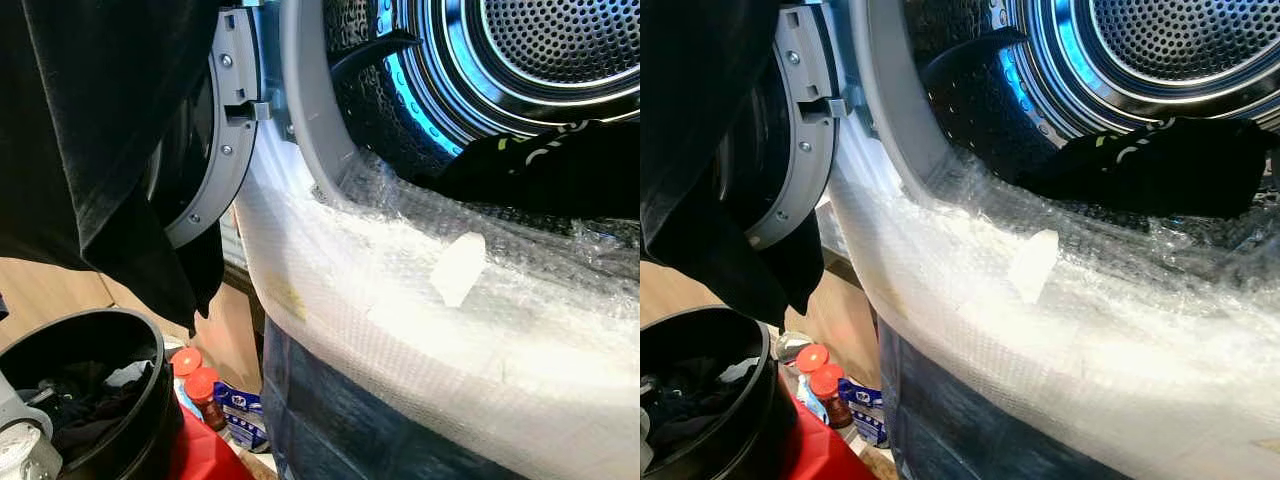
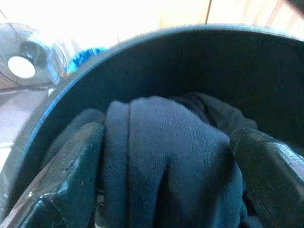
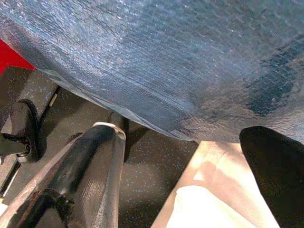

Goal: Clothes washing

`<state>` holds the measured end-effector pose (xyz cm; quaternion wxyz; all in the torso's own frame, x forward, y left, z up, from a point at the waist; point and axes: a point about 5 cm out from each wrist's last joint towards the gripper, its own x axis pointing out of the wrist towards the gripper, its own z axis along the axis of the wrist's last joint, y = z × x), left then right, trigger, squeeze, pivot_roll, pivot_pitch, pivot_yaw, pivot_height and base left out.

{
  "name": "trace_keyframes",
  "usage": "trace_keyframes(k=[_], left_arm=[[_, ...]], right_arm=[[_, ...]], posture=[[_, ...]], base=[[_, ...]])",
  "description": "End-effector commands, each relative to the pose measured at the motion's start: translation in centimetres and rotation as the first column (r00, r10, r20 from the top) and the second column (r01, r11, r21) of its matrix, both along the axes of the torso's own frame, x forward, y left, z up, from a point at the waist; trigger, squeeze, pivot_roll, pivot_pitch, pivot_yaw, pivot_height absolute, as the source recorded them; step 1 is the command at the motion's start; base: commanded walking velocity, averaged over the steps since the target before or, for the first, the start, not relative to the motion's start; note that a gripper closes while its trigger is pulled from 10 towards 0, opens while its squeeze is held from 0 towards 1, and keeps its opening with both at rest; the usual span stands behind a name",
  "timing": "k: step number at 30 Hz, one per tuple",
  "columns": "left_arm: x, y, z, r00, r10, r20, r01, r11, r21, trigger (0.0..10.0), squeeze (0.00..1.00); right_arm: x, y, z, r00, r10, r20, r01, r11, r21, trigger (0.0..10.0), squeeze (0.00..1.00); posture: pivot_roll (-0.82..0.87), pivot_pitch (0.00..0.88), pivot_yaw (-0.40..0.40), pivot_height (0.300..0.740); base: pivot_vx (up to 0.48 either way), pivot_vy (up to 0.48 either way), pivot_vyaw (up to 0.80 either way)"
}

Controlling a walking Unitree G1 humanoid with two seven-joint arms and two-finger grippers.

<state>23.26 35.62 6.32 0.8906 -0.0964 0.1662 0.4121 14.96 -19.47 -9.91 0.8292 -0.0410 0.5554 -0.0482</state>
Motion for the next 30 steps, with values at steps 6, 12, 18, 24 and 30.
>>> trace_keyframes(k=[6,12,18,24,30], left_arm=[[-0.5,0.0,-1.4,0.996,-0.001,-0.085,-0.004,0.999,-0.054,10.0,0.0],[-0.4,-0.4,-2.0,0.994,-0.024,-0.111,0.014,0.996,-0.09,8.0,0.0],[-0.4,-0.4,-2.0,0.993,-0.034,-0.113,0.024,0.996,-0.09,0.0,0.0],[-0.3,-0.6,-2.0,0.993,-0.048,-0.108,0.038,0.995,-0.091,0.0,0.0],[-0.1,-0.6,-1.9,0.994,-0.048,-0.096,0.04,0.996,-0.082,0.0,0.0]], right_arm=[[0.3,0.3,0.1,1.0,0.012,0.0,-0.012,1.0,0.028,10.0,0.0],[0.1,0.1,0.0,1.0,0.01,-0.011,-0.01,1.0,0.029,10.0,0.0],[0.2,0.0,0.1,0.999,-0.037,-0.009,0.037,0.998,0.051,10.0,0.0],[0.5,0.1,0.2,1.0,-0.025,0.0,0.025,0.998,0.051,10.0,0.0],[0.7,0.3,0.2,1.0,-0.02,0.003,0.02,0.998,0.065,10.0,0.0]], posture=[[0.0,0.0,0.011,0.74],[0.01,0.0,0.0,0.74],[0.01,0.0,-0.002,0.74],[0.01,0.0,-0.005,0.74],[0.02,0.0,0.001,0.74]], base=[[0.0,0.0,0.0],[0.0,0.0,0.0],[0.0,0.0,0.0],[0.0,0.0,0.0],[0.0,0.0,0.0]])
